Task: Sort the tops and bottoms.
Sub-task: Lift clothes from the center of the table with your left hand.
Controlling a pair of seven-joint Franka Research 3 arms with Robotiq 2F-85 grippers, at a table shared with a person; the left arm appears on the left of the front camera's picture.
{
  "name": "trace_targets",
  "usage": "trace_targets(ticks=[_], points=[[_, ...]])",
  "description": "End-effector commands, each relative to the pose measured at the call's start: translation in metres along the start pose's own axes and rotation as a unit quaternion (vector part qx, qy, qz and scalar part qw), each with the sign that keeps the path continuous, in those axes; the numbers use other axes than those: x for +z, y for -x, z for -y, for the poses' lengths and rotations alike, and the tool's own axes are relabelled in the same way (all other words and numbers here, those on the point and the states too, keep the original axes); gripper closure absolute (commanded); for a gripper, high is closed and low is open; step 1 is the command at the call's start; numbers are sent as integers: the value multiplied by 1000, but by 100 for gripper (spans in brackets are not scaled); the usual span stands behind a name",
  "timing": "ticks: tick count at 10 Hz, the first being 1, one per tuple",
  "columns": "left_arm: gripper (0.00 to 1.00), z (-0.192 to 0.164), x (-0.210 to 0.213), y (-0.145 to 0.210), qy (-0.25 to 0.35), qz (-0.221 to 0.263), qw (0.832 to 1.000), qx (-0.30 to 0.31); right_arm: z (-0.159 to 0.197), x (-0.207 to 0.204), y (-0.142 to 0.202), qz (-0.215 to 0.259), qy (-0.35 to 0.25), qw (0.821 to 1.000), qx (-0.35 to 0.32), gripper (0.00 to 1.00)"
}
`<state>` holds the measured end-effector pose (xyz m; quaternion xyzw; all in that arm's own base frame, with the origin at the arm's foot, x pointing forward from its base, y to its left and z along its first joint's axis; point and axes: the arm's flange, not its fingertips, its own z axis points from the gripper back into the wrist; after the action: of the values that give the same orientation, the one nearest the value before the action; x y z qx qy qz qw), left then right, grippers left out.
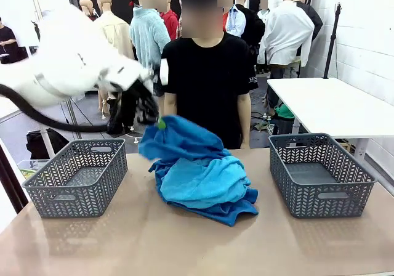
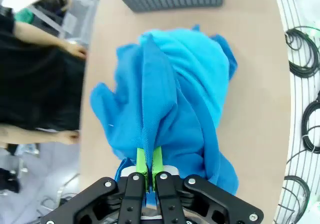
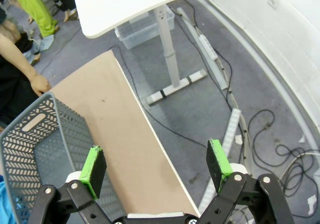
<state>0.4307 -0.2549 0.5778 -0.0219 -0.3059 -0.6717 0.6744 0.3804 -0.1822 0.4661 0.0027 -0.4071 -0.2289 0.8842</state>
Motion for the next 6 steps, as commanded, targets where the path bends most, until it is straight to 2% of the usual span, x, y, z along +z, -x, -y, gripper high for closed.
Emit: trace_targets(ticks=[1,2,3,4,6], points=[[100,-13,33,-40,-45,-8,999,-11,0,0,1,-3,-2,1000,-2,0],[100,-21,55,-63,-76,-17,997,-8,0,0,1,-3,-2,1000,-2,0],[100,-31,84,-90,-94,-13,995,7,0,0,1,-3,-2,1000,-2,0],[100,-44,121,-119,-140,1,990,25,0,0,1,-3,-2,1000,-2,0],[100,-45,186,-171,-208,17,977,39,0,0,1,-3,-2,1000,-2,0]])
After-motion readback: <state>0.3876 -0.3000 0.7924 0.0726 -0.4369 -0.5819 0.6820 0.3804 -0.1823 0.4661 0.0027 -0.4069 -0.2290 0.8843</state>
